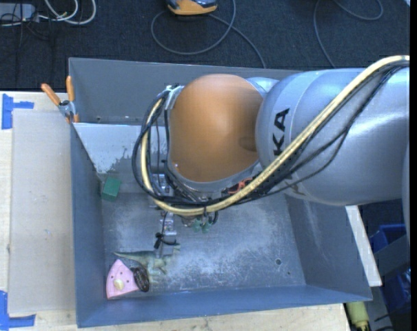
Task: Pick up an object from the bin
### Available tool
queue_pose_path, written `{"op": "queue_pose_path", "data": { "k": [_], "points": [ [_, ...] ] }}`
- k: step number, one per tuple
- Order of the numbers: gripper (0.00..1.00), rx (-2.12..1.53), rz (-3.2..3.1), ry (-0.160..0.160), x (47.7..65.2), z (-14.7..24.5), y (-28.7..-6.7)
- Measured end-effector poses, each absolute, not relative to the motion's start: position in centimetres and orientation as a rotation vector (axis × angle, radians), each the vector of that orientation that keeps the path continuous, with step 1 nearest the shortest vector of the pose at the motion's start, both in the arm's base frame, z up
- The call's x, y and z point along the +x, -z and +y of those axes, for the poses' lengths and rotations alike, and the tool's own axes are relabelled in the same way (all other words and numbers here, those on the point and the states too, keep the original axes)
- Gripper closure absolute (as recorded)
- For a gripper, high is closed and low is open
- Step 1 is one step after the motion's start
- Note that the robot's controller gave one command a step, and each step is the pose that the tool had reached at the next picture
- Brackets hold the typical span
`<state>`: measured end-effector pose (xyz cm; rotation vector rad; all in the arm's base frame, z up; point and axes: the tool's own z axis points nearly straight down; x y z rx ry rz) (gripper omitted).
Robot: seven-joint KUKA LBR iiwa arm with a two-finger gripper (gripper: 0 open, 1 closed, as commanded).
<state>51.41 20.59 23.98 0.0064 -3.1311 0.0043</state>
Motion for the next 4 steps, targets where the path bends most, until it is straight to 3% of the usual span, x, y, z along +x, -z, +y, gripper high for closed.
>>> {"op": "queue_pose_path", "data": {
  "k": [1,2,3,4],
  "points": [
    [0.00,-0.002,-3.139,-0.001,51.6,20.4,-24.5],
    [0.00,0.259,-3.127,-0.001,51.7,19.6,-20.2],
    [0.00,0.572,-3.088,0.000,51.1,18.4,-10.8],
    [0.00,0.784,-3.034,0.001,51.8,18.1,-9.0]
  ]
}}
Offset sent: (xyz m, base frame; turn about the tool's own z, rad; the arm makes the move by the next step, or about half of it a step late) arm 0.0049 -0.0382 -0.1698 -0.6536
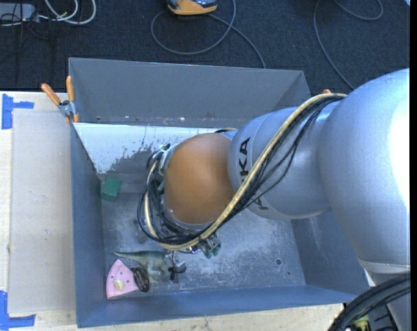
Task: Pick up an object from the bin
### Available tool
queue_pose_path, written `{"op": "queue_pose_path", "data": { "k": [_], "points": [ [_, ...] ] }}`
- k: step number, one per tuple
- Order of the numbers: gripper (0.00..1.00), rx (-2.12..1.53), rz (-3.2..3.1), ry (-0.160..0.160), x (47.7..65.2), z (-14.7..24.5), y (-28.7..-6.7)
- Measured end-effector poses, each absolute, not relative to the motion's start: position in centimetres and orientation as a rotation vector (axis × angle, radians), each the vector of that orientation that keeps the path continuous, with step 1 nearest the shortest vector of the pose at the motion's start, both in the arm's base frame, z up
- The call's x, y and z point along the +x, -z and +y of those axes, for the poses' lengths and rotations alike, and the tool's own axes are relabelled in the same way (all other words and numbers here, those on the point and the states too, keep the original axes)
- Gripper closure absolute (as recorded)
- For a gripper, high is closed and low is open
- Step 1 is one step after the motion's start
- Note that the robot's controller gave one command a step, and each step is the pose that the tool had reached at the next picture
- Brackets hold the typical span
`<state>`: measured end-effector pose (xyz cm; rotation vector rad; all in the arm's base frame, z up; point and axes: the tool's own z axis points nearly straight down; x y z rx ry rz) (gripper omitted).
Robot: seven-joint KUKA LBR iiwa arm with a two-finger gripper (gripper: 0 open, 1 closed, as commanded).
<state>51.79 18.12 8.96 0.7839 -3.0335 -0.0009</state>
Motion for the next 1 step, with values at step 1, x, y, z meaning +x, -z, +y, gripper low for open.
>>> {"op": "queue_pose_path", "data": {
  "k": [1],
  "points": [
    [0.00,0.834,-3.026,0.001,51.32,18.01,-8.22]
  ]
}}
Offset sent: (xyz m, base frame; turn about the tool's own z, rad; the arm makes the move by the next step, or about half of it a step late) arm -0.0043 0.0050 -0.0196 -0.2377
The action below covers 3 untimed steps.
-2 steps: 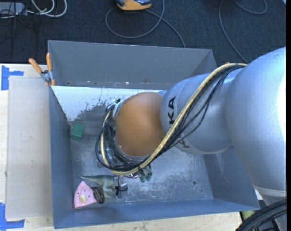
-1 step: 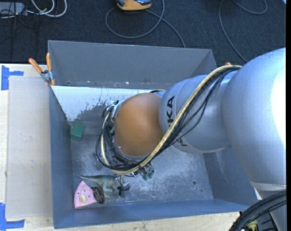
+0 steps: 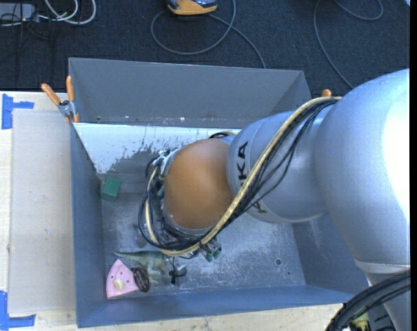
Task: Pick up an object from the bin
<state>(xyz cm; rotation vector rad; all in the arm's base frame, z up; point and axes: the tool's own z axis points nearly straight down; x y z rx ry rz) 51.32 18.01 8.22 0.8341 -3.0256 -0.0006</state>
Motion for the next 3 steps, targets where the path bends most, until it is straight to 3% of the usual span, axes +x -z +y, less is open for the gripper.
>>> {"op": "queue_pose_path", "data": {
  "k": [1,3],
  "points": [
    [1.00,1.132,-2.919,0.003,51.35,18.61,-7.01],
    [1.00,1.129,-2.916,0.004,51.22,18.58,-7.37]
  ]
}}
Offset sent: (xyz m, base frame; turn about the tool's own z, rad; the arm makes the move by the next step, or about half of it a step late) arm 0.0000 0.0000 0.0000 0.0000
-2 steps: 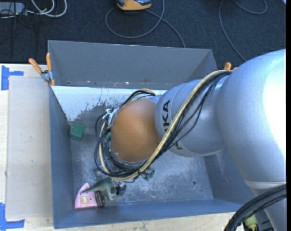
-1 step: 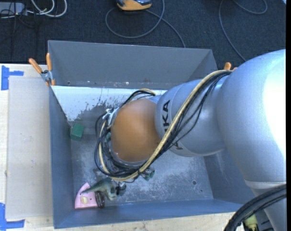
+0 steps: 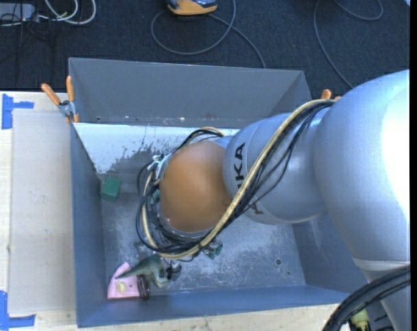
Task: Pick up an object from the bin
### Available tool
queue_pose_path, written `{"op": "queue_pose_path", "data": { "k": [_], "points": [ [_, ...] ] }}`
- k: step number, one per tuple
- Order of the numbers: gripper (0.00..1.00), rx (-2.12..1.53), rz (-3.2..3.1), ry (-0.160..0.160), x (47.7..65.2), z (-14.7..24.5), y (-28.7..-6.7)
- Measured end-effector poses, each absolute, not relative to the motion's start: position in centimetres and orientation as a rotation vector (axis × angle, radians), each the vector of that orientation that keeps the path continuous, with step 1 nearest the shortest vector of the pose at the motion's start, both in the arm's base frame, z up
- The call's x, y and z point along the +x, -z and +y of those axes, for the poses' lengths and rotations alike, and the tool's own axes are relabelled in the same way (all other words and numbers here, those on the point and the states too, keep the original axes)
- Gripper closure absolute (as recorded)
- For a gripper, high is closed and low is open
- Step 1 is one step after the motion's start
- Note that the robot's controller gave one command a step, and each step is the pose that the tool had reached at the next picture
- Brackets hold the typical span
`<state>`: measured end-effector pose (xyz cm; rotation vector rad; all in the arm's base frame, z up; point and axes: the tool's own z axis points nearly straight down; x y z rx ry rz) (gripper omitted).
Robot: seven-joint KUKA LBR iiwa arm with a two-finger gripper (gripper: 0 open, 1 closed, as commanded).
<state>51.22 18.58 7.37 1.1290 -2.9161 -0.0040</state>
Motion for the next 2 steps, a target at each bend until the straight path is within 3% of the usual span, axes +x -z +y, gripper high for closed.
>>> {"op": "queue_pose_path", "data": {
  "k": [2],
  "points": [
    [1.00,1.129,-2.915,0.005,51.1,18.6,-12.5]
  ]
}}
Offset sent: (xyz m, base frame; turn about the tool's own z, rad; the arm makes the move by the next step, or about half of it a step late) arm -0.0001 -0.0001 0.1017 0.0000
